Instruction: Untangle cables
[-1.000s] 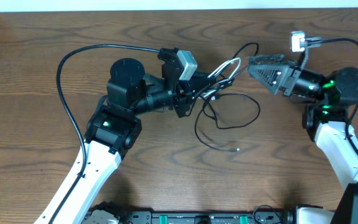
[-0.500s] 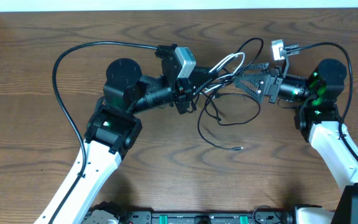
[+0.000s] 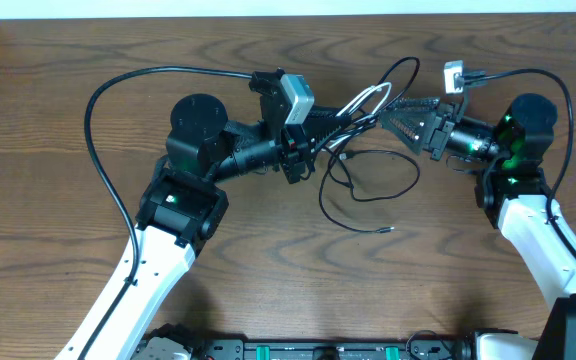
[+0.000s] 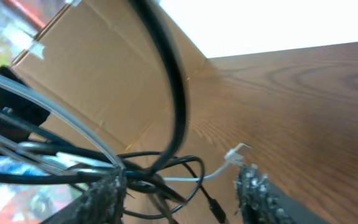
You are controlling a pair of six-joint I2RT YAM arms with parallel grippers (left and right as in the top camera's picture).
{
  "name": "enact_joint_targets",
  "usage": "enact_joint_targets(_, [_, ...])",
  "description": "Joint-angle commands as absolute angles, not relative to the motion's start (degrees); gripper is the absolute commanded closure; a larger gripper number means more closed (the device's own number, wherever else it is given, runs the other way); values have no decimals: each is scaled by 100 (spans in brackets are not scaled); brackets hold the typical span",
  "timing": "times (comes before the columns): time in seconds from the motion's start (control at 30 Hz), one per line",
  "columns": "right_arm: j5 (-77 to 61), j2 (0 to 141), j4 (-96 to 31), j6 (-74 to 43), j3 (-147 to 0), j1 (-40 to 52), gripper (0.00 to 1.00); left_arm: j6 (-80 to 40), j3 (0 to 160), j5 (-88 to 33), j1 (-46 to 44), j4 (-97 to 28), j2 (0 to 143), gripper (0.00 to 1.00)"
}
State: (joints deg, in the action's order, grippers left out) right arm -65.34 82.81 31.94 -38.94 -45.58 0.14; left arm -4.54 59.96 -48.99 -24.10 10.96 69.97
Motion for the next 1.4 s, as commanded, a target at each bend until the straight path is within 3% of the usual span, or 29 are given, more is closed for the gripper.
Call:
enact_joint_targets(0.0, [-6147, 8252, 3188, -3804, -4602, -34, 47, -506, 6023, -4969, -2381, 1170, 6954, 92])
enact_joint_targets(0.13, [-6029, 8252, 3190, -3806, -4602, -34, 36, -508, 6023, -5022, -2381, 1120, 6956, 92])
enact_joint_targets(0.37, [-6007, 8252, 3140, -3811, -4602, -27, 34, -508, 6023, -5356, -2388, 976, 6960, 93])
enact_joint_targets(0.43, [-5959, 8252, 3015, -3806, -4602, -27, 42, -510, 6023, -5404, -2388, 974, 6960, 92])
enact_joint_targets(0.53, [-5784, 8252, 2687, -3804, -4602, -27, 72, -530, 6023, -5406, -2397, 976, 6960, 92])
enact_joint_targets(0.6, [-5752, 8252, 2530, -3804, -4602, -27, 82, -528, 6023, -5400, -2421, 978, 6960, 92])
enact_joint_targets(0.63, [-5752, 8252, 2477, -3804, -4602, -27, 82, -528, 6023, -5400, -2432, 976, 6960, 92])
enact_joint_targets(0.83, [-5756, 8252, 2438, -3809, -4602, -14, 50, -523, 6023, -5395, -2432, 974, 6963, 92])
enact_joint_targets(1.03, [-5747, 8252, 2440, -3809, -4602, 301, 40, -521, 6023, -5148, -2429, 974, 7043, 92])
enact_joint_targets(1.23, [-5675, 8252, 2438, -3809, -4602, 681, 42, -519, 6023, -5135, -2429, 1026, 7150, 93])
enact_joint_targets(1.3, [-5599, 8252, 2414, -3809, -4602, 786, 55, -519, 6023, -5137, -2429, 1090, 7150, 92])
enact_joint_targets(1.37, [-5557, 8252, 2373, -3811, -4602, 821, 60, -519, 6023, -5135, -2429, 1114, 7150, 92])
